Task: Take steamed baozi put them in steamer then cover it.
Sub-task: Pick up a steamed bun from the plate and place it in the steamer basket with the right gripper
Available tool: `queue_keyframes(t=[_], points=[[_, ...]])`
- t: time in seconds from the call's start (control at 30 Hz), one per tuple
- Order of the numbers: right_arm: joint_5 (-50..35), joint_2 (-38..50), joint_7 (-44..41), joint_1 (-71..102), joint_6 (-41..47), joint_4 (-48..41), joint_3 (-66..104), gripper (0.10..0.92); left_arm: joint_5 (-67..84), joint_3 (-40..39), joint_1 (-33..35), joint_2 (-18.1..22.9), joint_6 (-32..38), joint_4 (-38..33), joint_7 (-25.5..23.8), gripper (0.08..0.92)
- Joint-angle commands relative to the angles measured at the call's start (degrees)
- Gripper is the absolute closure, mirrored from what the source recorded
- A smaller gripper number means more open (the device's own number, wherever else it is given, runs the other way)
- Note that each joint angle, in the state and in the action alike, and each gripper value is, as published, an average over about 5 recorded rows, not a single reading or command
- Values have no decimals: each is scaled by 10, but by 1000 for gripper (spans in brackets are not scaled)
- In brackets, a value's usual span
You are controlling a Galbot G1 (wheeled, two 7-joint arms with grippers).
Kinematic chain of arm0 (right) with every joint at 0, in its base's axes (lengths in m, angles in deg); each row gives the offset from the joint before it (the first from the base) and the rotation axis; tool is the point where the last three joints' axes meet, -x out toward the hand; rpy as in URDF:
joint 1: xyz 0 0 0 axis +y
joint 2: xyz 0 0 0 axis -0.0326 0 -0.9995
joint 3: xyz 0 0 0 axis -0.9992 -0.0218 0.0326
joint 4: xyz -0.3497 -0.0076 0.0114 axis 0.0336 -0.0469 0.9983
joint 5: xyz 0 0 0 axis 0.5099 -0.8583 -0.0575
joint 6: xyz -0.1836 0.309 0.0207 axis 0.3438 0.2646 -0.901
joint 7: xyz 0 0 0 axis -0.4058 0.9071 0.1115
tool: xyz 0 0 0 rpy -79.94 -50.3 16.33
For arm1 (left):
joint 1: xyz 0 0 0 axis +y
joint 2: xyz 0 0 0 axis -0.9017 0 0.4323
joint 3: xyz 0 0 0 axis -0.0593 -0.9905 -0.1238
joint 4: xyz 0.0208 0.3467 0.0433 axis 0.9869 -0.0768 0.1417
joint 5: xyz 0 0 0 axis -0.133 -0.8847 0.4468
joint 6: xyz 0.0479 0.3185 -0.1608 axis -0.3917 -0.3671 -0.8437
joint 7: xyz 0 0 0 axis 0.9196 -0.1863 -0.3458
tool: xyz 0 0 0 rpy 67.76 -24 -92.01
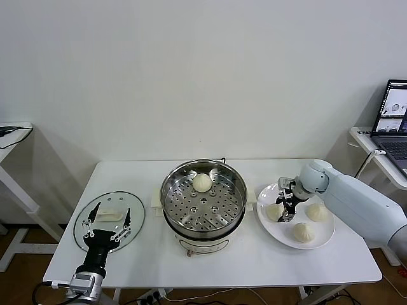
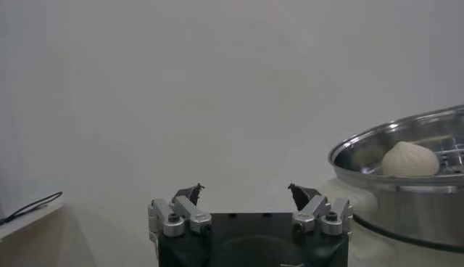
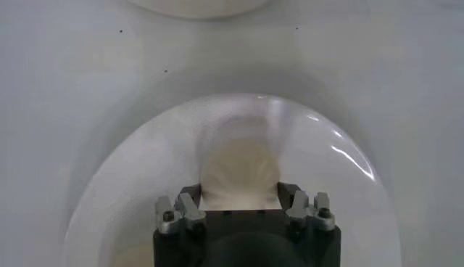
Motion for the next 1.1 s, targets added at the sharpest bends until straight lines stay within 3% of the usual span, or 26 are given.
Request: queue_keyframes(t=[0.03,0.27,0.53,0.7,0.83,1.1], points=[[-41,41,-9,-38,9,35,-37,321,0,0,1,0,0,-2,0,177],[-173,140,-8,-200,39,167,-173,330,-1,-4,-1,-2,-2,-4,1,177],[-320,210,11,-522,63,323,-439,330,0,-3,3,-11,-3,-13,1,177],[-407,172,40,-655,108,393,-526,330,1,-3,6,-20,-2,-19,1,177],[-467,111,77,-667,149,423,-516,330,2,1,9,-22,0,-25,0,177],[-534,-44,148,-605,219,401,-463,330,2,4,9,-21,1,-34,0,177]])
